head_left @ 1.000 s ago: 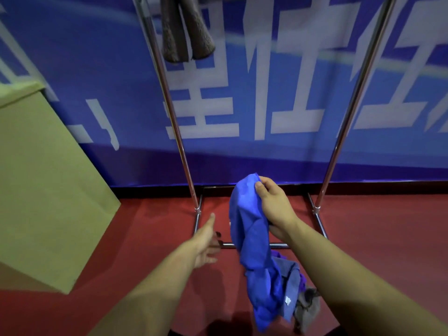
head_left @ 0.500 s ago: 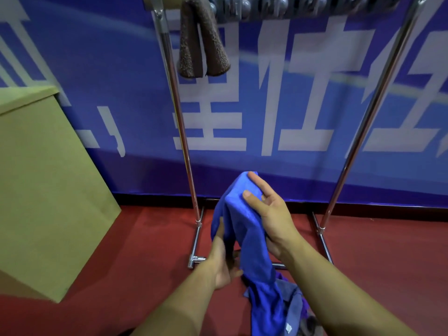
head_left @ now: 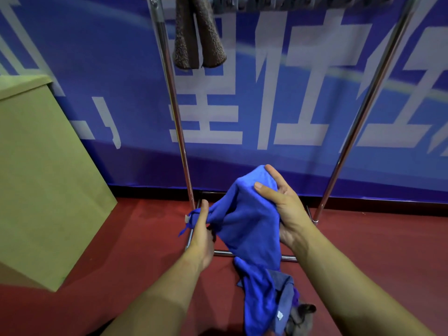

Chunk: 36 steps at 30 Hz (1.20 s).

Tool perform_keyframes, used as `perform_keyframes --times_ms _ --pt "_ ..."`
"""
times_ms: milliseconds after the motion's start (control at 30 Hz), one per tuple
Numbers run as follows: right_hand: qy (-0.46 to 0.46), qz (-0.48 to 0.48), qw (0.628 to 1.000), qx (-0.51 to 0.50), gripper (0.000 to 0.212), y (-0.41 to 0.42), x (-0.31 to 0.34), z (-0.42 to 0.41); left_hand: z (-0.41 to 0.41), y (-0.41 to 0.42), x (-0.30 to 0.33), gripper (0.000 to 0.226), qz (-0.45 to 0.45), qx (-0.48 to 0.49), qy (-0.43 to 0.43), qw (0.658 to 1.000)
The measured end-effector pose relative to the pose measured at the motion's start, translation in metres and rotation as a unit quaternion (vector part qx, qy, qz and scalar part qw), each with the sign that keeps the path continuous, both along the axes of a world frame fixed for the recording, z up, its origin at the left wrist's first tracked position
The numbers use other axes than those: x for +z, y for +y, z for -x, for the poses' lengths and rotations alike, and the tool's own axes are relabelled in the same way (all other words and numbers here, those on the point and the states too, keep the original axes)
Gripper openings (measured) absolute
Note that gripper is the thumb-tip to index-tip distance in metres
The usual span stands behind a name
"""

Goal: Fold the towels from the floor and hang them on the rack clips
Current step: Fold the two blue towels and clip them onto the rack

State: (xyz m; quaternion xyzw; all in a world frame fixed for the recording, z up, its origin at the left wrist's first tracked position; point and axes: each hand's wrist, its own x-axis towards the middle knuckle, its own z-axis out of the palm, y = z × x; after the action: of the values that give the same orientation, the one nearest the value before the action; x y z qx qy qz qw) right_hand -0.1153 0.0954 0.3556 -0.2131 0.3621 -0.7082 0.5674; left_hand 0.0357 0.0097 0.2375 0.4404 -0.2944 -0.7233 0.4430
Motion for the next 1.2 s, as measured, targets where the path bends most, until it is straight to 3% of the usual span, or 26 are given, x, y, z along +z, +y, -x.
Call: perform_keyframes --times_ms 200,367,433,633,700,733,833,967,1200 --pt "0.128 -0.048 0.99 -0.046 0.073 -0.001 -0.009 0.029 -0.007 -0.004 0.02 0.075 -0.045 -0.077 0.016 0.996" --pt "0.22 -0.088 0.968 -0.086 0.063 -0.002 -0.02 0.051 -0.017 -0.006 0.028 0.05 -0.013 -0.072 0.009 0.997" --pt "0.234 -0.102 0.961 -0.104 0.058 -0.004 -0.028 0.058 -0.016 -0.008 0.03 0.047 -0.048 -0.077 0.009 0.996" --pt "0.239 -0.165 0.945 -0.15 0.047 -0.01 -0.042 0.072 -0.016 -0.023 0.013 0.074 -0.08 -0.002 -0.046 0.996" --pt "0.275 -0.186 0.931 -0.155 0.043 -0.009 -0.045 0.077 -0.018 -0.029 0.012 0.073 -0.079 0.052 -0.05 0.994" --pt "0.302 -0.188 0.922 -0.155 0.041 -0.008 -0.046 0.078 -0.02 -0.033 0.009 0.066 -0.075 0.074 -0.055 0.993" --pt "0.386 -0.178 0.891 -0.159 0.034 -0.003 -0.043 0.079 -0.023 -0.037 0.013 0.014 -0.014 0.084 -0.062 0.994" --pt "0.446 -0.185 0.858 -0.178 0.022 -0.002 -0.043 0.081 -0.024 -0.038 0.015 0.048 0.051 0.075 -0.096 0.991" --pt "0.501 -0.243 0.805 -0.202 0.022 0.004 -0.051 0.102 -0.028 -0.037 0.029 0.024 0.147 0.036 -0.191 0.97"
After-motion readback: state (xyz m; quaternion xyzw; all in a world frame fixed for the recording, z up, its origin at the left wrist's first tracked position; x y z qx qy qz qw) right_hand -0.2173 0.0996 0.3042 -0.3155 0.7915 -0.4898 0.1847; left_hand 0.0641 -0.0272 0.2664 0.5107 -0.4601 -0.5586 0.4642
